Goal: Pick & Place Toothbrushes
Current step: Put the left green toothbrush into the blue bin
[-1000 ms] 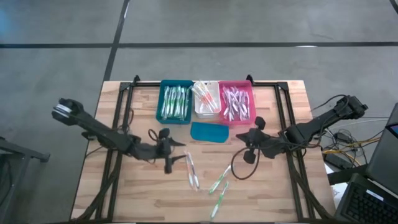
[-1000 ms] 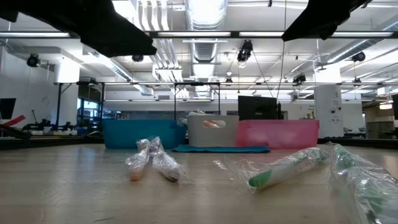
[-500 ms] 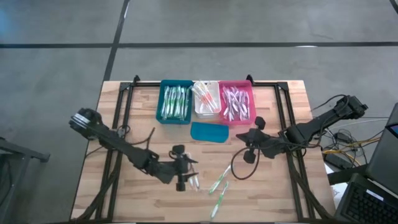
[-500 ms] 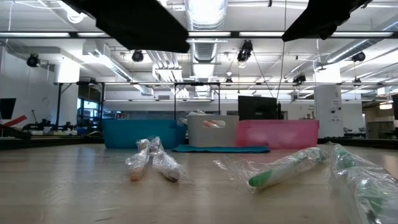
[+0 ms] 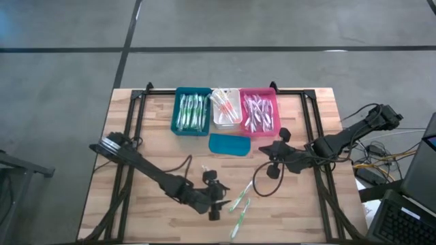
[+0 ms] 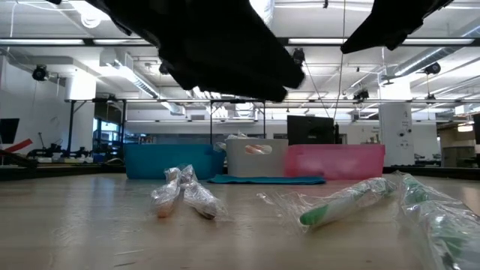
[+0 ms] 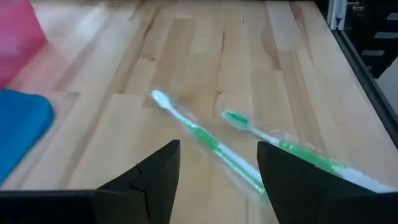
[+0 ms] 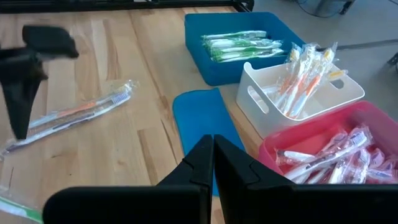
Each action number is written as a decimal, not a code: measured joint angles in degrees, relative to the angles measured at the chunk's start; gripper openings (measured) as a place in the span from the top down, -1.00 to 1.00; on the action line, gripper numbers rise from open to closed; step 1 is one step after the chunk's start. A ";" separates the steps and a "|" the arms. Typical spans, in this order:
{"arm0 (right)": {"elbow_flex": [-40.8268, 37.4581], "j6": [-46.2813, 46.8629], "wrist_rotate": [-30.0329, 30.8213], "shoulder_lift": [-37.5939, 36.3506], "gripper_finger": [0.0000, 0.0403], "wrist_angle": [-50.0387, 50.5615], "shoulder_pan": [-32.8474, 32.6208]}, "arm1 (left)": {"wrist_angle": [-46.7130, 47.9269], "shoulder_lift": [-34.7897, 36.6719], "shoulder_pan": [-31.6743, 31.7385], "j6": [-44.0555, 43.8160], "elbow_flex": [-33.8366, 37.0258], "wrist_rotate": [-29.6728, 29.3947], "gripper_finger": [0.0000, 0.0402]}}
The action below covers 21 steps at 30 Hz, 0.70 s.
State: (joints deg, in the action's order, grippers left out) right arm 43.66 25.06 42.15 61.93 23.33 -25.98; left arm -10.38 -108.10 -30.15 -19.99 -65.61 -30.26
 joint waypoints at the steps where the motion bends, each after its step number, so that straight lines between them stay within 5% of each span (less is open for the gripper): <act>1: -0.04 0.00 -0.01 0.00 0.96 -0.03 0.00 | 0.12 -1.17 0.00 -0.76 -0.96 -0.02 -0.09; 12: -2.37 3.45 -0.12 0.00 0.96 -0.12 -0.02 | 0.31 -12.25 0.05 -3.00 -10.64 -0.27 -0.09; 21: -3.50 4.91 -0.11 0.00 0.96 -0.75 0.00 | 0.26 -16.62 1.31 -9.44 -11.91 -2.45 -0.09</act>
State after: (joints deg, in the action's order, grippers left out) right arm 40.16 29.97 42.04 61.93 22.58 -25.98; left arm -10.12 -124.72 -28.84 -29.43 -77.52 -32.72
